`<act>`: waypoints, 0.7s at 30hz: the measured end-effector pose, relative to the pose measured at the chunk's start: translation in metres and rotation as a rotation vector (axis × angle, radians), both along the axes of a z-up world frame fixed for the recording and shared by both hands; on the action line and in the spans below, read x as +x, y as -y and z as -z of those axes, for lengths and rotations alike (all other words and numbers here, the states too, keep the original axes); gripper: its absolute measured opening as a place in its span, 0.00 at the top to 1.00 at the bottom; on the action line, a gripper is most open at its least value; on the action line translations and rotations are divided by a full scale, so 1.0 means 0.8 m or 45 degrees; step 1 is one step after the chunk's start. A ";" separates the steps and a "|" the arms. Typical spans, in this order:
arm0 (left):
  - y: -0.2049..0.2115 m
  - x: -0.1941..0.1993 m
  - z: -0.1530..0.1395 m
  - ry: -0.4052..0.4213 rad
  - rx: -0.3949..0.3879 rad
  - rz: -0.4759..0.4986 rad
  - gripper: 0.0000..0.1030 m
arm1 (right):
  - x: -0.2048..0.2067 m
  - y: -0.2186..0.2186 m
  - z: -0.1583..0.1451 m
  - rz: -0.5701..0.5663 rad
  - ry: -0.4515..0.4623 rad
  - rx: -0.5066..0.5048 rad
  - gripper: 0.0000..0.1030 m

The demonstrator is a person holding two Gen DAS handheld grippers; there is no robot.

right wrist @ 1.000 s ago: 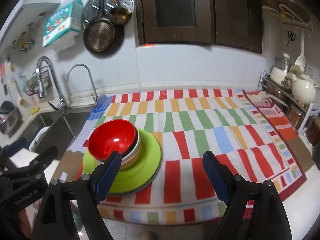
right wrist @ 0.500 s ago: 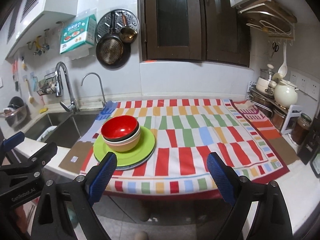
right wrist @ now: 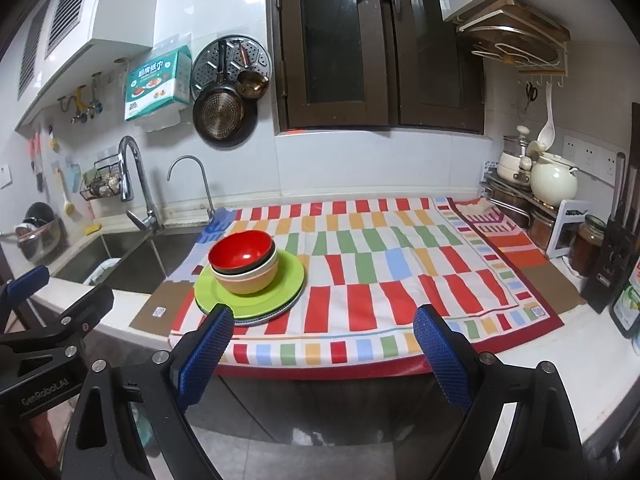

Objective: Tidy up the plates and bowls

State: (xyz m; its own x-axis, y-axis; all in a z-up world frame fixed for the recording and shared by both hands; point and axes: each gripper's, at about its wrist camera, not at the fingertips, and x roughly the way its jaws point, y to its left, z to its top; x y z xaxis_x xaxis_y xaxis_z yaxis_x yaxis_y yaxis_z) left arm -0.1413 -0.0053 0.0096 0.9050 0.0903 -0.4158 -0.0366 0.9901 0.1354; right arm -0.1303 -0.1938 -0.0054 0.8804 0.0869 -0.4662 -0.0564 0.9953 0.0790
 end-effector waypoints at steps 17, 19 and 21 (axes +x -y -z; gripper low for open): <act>-0.002 -0.001 -0.010 0.040 -0.015 0.020 0.00 | -0.003 -0.003 -0.011 0.015 0.041 -0.021 0.11; -0.003 -0.001 -0.010 0.036 -0.013 0.023 0.00 | -0.003 -0.005 -0.011 0.014 0.041 -0.026 0.11; -0.002 -0.002 -0.010 0.036 -0.006 0.025 0.00 | -0.003 -0.005 -0.012 0.013 0.040 -0.022 0.11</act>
